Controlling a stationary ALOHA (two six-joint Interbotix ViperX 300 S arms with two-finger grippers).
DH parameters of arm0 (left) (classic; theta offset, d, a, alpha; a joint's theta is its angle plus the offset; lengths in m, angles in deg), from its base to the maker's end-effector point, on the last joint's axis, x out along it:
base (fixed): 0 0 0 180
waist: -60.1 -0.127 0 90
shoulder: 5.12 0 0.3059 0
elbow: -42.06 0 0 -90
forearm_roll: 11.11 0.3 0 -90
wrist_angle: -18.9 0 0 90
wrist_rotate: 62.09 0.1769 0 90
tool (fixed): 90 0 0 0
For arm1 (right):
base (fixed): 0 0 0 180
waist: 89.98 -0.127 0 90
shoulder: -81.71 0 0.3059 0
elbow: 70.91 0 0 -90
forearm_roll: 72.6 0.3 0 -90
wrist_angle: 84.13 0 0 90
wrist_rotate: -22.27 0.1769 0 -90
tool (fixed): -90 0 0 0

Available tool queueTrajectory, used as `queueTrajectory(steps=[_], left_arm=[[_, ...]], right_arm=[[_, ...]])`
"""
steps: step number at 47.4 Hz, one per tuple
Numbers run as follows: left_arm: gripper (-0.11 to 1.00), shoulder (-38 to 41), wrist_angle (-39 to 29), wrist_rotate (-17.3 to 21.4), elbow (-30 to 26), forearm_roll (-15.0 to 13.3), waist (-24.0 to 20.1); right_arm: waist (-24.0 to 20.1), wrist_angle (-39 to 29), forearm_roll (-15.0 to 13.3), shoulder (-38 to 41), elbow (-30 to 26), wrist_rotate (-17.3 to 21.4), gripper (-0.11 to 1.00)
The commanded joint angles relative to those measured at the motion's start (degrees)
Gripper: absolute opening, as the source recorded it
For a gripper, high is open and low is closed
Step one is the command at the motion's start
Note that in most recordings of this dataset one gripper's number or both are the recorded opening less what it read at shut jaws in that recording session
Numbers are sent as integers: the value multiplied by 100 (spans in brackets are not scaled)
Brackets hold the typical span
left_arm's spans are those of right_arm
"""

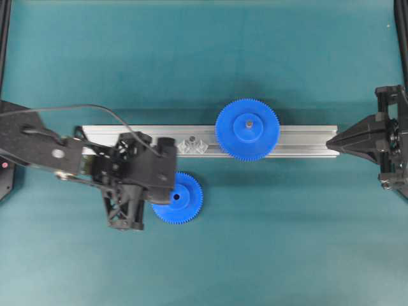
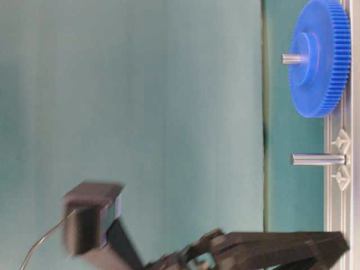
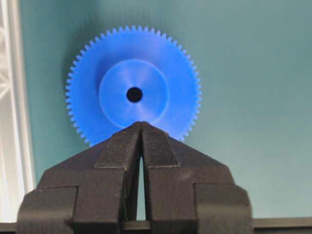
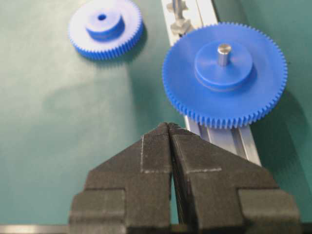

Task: Find the location of the shaft and insert the small gear.
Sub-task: 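Lower the left gripper and close it on the small blue gear's hub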

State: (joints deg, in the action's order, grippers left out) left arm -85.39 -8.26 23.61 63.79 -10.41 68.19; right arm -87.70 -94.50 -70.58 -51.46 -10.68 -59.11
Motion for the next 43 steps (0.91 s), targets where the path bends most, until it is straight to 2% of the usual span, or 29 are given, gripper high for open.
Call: queueTrajectory(steps=[1, 17, 43], left_arm=[[1, 70, -88, 18, -316, 18, 26], [1, 580, -703, 62, -888, 18, 35], [1, 888, -1099, 229, -1257, 44, 35]], right_arm=[[18, -79, 0, 53, -79, 53, 3], [18, -185, 0, 44, -70, 44, 3], [18, -185, -18, 44, 9, 44, 3]])
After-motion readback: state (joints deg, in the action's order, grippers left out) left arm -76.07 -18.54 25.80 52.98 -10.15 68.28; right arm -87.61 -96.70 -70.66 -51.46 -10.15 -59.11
